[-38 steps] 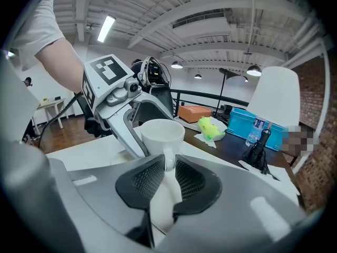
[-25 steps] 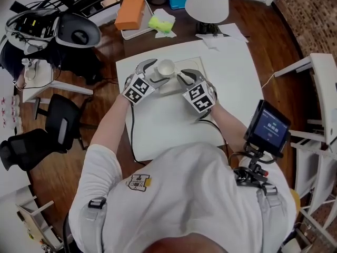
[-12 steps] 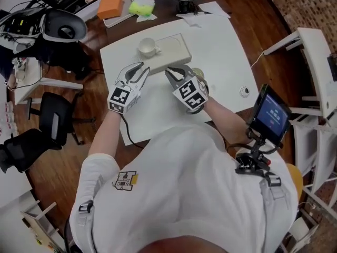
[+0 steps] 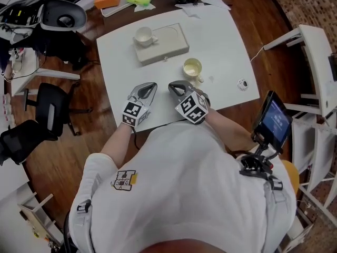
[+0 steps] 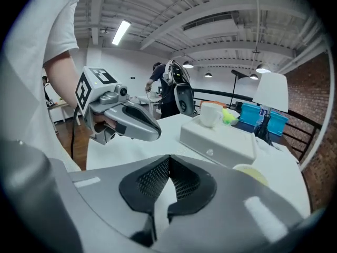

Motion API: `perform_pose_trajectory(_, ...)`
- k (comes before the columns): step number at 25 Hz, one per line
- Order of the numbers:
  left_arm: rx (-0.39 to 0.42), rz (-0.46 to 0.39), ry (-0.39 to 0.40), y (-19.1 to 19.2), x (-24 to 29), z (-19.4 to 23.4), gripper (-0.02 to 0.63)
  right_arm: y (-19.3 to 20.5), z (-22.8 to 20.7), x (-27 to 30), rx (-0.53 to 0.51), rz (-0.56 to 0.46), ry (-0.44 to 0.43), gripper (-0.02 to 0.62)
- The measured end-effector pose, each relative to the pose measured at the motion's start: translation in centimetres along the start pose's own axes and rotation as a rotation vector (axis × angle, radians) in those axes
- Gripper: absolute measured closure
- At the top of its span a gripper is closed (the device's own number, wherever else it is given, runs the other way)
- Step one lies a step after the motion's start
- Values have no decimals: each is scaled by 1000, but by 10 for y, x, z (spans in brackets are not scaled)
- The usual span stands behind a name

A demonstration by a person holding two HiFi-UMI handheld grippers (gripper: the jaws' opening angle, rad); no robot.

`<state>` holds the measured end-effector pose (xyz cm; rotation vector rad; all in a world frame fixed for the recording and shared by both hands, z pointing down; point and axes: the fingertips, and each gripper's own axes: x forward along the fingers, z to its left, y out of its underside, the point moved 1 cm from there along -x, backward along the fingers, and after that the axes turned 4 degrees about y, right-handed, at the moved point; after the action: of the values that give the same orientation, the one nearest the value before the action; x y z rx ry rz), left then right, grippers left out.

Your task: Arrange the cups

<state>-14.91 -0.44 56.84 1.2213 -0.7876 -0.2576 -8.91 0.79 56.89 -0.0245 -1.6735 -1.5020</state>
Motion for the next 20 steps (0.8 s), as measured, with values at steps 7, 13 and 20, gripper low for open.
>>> perform_pose_trajectory(7,-204,109,-22,65,1,-27,606,47,26,-4,57,71,-65,595)
perform_pose_trajectory(13,-356,119,-48,81,-3,-35,606,62,28,-7,98,96,-71,595)
perform_pose_trajectory(20,-389,82,-77,74,-5,-38,606,60,31,-7,95,83,-84,595)
